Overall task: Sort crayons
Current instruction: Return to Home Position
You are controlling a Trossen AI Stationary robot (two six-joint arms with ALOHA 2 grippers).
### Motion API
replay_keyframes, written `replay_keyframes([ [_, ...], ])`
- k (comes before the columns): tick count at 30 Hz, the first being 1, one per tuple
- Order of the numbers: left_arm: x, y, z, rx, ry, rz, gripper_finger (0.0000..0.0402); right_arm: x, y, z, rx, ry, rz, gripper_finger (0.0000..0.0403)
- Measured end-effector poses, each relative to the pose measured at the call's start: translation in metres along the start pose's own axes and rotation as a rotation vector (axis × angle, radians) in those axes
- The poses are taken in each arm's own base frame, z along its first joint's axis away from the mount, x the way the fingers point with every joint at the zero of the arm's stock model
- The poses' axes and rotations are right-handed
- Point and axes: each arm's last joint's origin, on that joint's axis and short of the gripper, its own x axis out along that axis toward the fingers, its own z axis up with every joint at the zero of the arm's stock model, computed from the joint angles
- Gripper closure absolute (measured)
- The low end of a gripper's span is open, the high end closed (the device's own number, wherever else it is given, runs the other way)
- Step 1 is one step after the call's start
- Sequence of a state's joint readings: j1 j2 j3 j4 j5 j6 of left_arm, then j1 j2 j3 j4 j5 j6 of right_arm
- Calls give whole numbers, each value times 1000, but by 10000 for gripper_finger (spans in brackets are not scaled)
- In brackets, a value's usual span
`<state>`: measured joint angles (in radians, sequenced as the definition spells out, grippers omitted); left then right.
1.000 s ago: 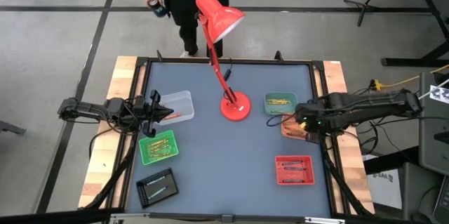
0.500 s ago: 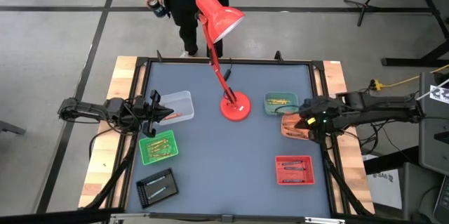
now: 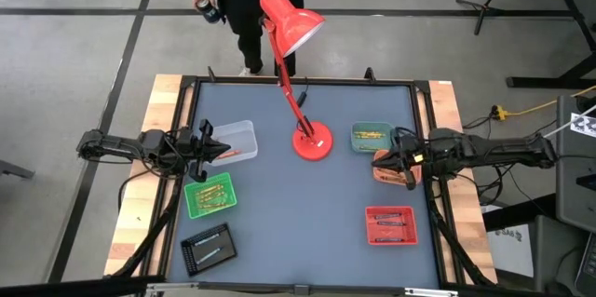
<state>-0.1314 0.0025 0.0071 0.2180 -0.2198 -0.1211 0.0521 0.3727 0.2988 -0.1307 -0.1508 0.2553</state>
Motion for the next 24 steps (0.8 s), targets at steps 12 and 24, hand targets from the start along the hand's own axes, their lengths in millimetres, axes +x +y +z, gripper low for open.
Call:
replay_keyframes([
  [12,0,0,0,0,0,0,401,-12,-6,-25,-117,-105,-45,402],
  [24,0,0,0,0,0,0,401,-13,-13,-50,-131,-180,-36,403],
])
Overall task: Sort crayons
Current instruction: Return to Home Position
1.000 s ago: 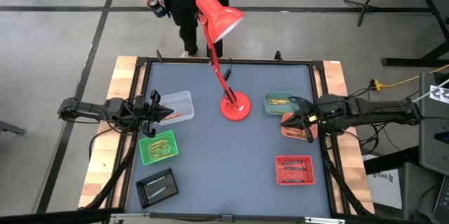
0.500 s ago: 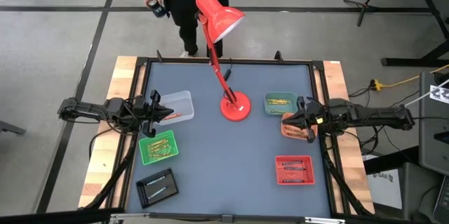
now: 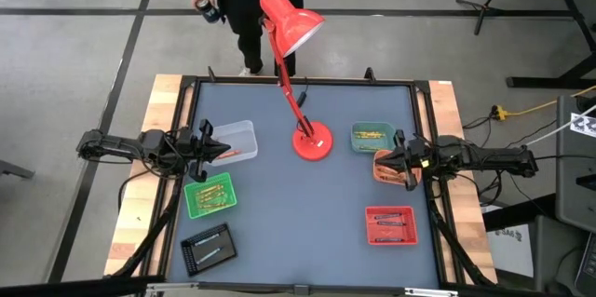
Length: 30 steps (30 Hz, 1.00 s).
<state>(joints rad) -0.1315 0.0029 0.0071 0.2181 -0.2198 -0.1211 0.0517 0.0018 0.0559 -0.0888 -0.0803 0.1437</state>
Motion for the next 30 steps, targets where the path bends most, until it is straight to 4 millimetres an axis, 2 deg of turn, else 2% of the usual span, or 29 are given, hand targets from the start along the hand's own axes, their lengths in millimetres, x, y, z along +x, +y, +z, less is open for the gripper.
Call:
replay_keyframes([
  [13,0,0,0,0,-1,0,401,3,-2,-5,-130,-70,-15,403],
  [30,0,0,0,0,0,0,401,4,-3,-6,-120,-65,-49,403],
])
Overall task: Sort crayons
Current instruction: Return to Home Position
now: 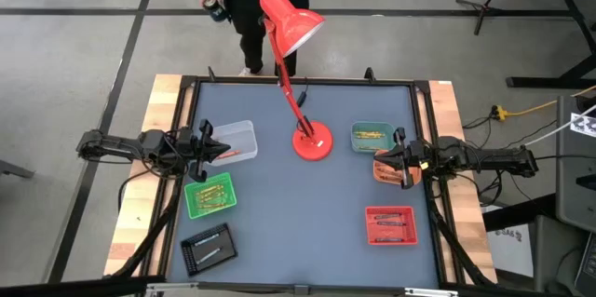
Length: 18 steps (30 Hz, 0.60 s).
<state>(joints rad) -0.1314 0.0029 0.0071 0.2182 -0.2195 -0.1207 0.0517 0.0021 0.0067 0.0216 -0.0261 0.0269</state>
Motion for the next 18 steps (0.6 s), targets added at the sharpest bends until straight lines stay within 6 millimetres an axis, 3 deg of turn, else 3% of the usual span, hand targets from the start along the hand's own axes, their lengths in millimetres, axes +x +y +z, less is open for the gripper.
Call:
replay_keyframes([
  [18,0,0,0,0,0,0,401,0,3,0,3,2,33,403],
])
